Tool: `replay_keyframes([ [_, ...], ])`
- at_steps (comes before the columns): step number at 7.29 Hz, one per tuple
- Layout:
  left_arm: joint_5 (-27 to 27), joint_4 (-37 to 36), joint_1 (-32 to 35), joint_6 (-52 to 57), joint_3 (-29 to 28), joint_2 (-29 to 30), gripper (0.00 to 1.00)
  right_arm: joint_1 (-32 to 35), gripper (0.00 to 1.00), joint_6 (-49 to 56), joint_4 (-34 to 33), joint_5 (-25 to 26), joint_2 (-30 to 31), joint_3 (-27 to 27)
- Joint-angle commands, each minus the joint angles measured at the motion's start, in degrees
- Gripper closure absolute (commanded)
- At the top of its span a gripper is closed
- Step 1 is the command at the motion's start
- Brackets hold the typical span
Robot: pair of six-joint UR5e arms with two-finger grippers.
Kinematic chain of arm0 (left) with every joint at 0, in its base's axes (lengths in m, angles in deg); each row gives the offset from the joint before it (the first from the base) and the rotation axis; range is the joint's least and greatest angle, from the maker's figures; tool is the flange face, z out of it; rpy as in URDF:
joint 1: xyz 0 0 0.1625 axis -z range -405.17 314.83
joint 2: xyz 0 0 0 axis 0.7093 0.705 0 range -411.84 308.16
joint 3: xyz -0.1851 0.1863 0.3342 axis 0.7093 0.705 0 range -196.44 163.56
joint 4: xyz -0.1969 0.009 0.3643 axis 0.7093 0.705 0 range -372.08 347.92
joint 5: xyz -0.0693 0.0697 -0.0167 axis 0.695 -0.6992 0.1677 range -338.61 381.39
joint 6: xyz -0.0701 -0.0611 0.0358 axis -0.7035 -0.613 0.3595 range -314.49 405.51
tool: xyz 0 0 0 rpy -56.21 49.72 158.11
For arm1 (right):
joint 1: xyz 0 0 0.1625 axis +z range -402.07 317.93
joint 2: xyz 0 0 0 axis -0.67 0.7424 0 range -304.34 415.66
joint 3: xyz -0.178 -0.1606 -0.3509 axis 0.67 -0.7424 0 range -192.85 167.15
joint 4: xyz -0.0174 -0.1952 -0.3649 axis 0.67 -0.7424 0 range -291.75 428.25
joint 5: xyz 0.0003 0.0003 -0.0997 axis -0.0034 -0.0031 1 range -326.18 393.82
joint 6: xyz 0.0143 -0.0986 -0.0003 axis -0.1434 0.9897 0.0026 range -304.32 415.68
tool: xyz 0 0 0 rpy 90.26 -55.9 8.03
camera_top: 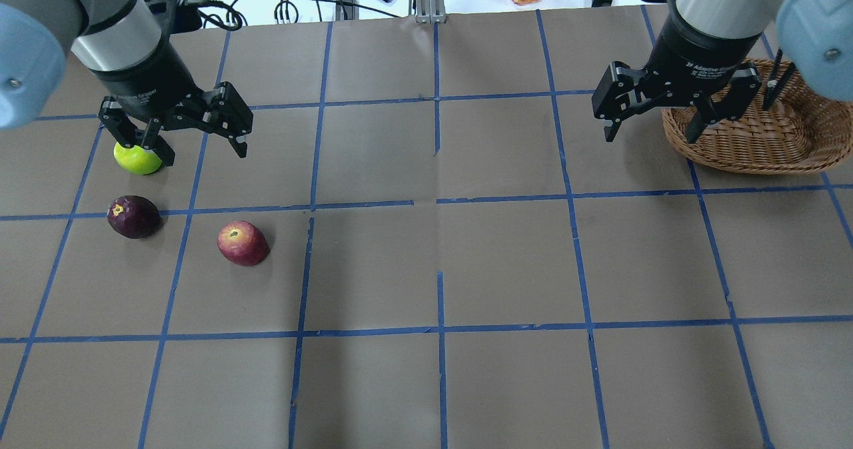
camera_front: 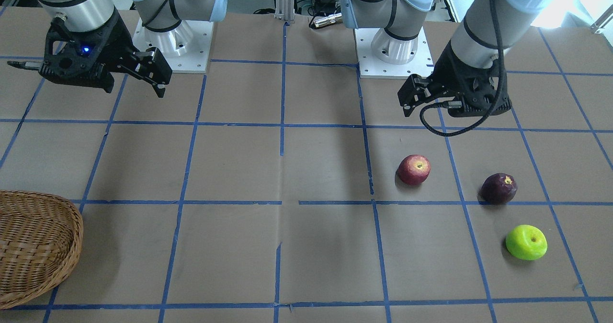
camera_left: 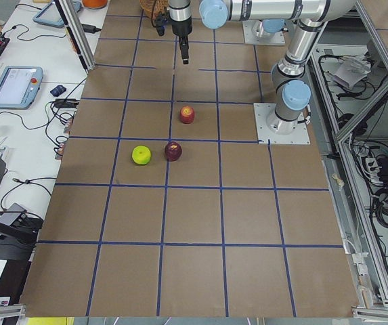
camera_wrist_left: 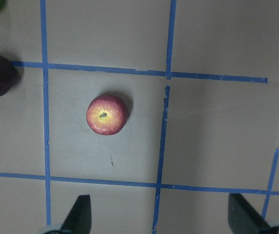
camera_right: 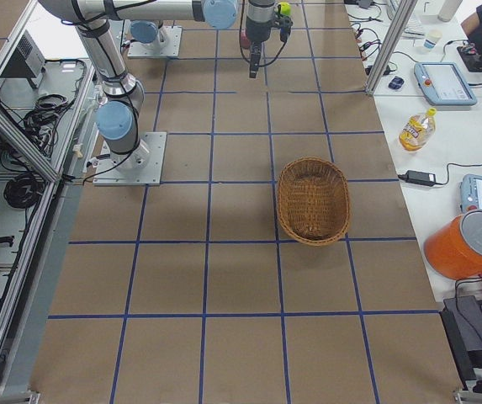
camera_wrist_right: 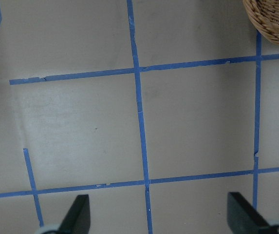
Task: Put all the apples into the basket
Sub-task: 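Lower the left gripper onto the red apple and grasp it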
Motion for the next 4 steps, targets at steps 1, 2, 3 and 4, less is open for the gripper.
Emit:
replay_keyframes([
  [1,0.36,-13.88,-6.10,7.57,12.54,2.61,0.00,0.07,0.00,0.00,0.02,-0.02,0.00,0.06],
  [2,0.36,-23.00,-6.82,8.39,19.12,3.58,0.00,0.07,0.00,0.00,0.02,0.07,0.00,0.06],
  [3,0.19,-30.67,-7.00,9.27,23.28,5.07,0.00,0.07,0.00,0.00,-0.07,-0.02,0.00,0.06],
  [4,0.36,-31.70,-7.01,9.36,24.54,7.09,0.00,0.07,0.00,0.00,-0.07,-0.02,0.00,0.06],
])
